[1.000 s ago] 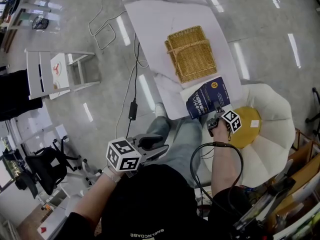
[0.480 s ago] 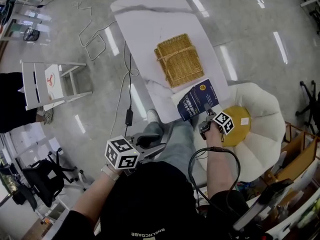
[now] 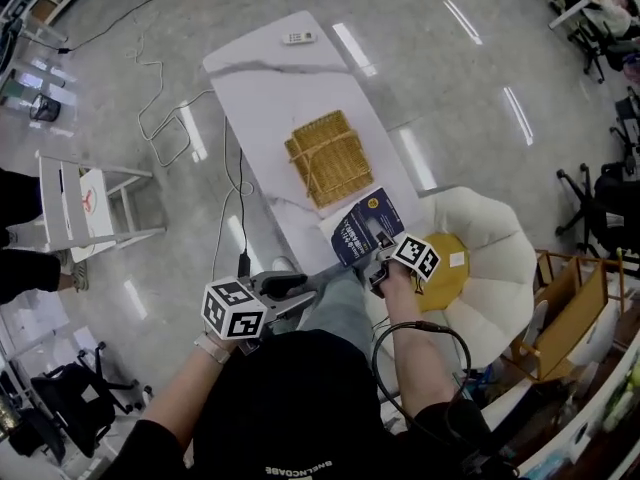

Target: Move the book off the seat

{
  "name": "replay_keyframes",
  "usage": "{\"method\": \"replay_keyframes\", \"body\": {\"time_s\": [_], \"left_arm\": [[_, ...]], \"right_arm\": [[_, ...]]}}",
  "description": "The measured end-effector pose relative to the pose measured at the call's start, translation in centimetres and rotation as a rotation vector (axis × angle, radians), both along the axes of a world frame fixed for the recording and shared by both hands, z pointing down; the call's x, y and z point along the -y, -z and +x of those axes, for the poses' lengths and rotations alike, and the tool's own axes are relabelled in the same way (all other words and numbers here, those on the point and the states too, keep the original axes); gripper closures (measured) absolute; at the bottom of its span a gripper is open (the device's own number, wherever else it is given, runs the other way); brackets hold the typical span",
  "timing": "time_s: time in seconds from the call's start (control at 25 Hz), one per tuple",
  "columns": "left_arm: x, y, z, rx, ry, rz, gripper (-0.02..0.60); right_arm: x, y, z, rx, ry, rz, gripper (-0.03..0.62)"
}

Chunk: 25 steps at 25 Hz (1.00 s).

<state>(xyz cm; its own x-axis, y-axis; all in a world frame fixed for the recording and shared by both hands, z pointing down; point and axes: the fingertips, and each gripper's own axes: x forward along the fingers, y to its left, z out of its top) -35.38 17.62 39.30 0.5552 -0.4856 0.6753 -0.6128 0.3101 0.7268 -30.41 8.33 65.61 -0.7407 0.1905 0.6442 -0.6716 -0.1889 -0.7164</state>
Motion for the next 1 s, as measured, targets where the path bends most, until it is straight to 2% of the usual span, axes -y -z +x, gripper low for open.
{"method": "replay_keyframes", "body": {"time_s": [0.2, 0.36, 0.52, 0.68, 0.88, 1.0], "left_arm": [[1.0, 2.0, -1.3, 0.022, -0.016, 0.070, 0.416], [2.9, 4.9, -2.5, 0.051, 0.003, 0.130, 0.416], [6.3, 7.6, -3.8, 0.104, 0.026, 0.228, 0.417], [8.6, 10.3, -5.5, 0.162, 0.065, 0.296, 0.416], [11.7, 13.3, -7.8, 0.236, 0.139, 0.357, 0.422], [13.5, 15.0, -9.1, 0.260, 0.183, 0.415, 0.456]], "right_arm": [[1.4, 7.1, -2.8, 0.110, -0.050, 0.035, 0.263], [2.5, 14.0, -5.0, 0.204, -0.028, 0.092, 0.323], [5.8, 21.6, -7.8, 0.344, 0.022, 0.229, 0.364], [8.8, 28.4, -9.4, 0.432, 0.084, 0.371, 0.387], [12.7, 34.5, -10.0, 0.510, 0.133, 0.489, 0.405], [13.9, 37.2, -10.6, 0.580, 0.160, 0.553, 0.405]]}}
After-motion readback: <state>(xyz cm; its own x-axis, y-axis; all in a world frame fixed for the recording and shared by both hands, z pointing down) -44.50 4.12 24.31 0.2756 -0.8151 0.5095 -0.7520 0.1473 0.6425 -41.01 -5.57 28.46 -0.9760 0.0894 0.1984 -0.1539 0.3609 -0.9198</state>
